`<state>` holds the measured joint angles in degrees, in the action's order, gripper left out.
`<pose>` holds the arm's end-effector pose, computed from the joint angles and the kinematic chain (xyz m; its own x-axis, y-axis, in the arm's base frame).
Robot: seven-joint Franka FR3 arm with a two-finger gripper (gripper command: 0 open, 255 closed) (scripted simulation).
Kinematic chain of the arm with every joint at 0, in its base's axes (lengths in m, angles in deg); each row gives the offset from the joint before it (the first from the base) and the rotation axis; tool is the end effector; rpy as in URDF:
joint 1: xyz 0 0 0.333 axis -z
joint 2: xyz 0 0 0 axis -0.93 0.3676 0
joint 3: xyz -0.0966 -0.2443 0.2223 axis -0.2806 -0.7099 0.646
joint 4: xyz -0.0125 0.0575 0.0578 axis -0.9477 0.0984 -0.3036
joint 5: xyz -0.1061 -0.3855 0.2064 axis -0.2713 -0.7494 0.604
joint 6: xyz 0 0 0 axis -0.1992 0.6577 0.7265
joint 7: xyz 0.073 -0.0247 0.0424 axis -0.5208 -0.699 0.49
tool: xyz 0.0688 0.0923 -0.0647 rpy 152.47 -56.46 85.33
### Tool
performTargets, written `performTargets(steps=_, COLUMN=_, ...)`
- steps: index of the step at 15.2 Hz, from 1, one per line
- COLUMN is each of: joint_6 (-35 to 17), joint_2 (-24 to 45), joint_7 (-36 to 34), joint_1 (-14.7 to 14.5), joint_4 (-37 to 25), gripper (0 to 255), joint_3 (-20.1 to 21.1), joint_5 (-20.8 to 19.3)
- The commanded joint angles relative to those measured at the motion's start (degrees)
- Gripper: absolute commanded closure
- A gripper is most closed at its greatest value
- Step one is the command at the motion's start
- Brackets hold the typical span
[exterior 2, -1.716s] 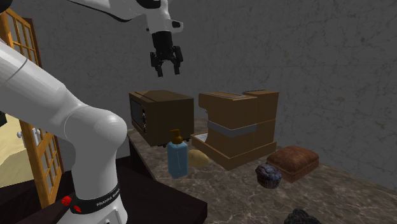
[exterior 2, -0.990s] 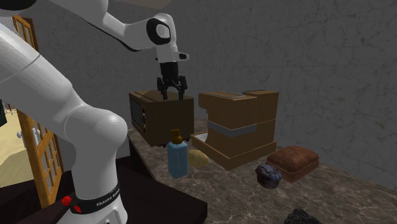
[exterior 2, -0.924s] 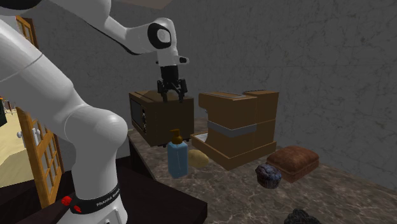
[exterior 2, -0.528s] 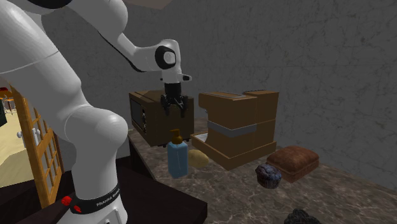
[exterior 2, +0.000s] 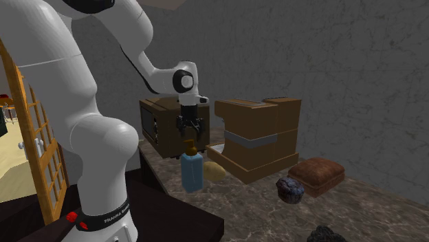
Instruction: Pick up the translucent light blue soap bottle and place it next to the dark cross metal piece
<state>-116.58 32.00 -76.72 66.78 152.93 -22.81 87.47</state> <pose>0.4476 0.0170 0.3216 0.9999 -0.0096 0.0144 -0.0098 -0.9999 0.0110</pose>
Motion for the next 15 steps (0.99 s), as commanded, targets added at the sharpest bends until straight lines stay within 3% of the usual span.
performTargets(steps=1, joint_6=-2.07, joint_2=1.15, joint_7=-0.12, joint_1=-0.05, joint_4=0.89, gripper=0, joint_3=0.08, joint_5=0.02)
performTargets(steps=4, joint_6=-4.47, joint_2=2.75, joint_7=-0.16, joint_1=-0.02, joint_4=1.68, gripper=0, joint_3=0.08, joint_5=-0.04)
performTargets(steps=11, joint_6=-4.46, joint_2=2.74, joint_7=-0.16, joint_1=-0.02, joint_4=1.68, gripper=0, joint_3=0.07, joint_5=-0.04)
performTargets(steps=12, joint_6=-4.46, joint_2=2.74, joint_7=-0.16, joint_1=-0.02, joint_4=1.68, gripper=255, joint_3=0.07, joint_5=-0.04)
performTargets(steps=15, joint_6=-4.46, joint_2=2.74, joint_7=-0.16, joint_1=-0.02, joint_4=1.68, gripper=255, joint_3=0.07, joint_5=-0.04)
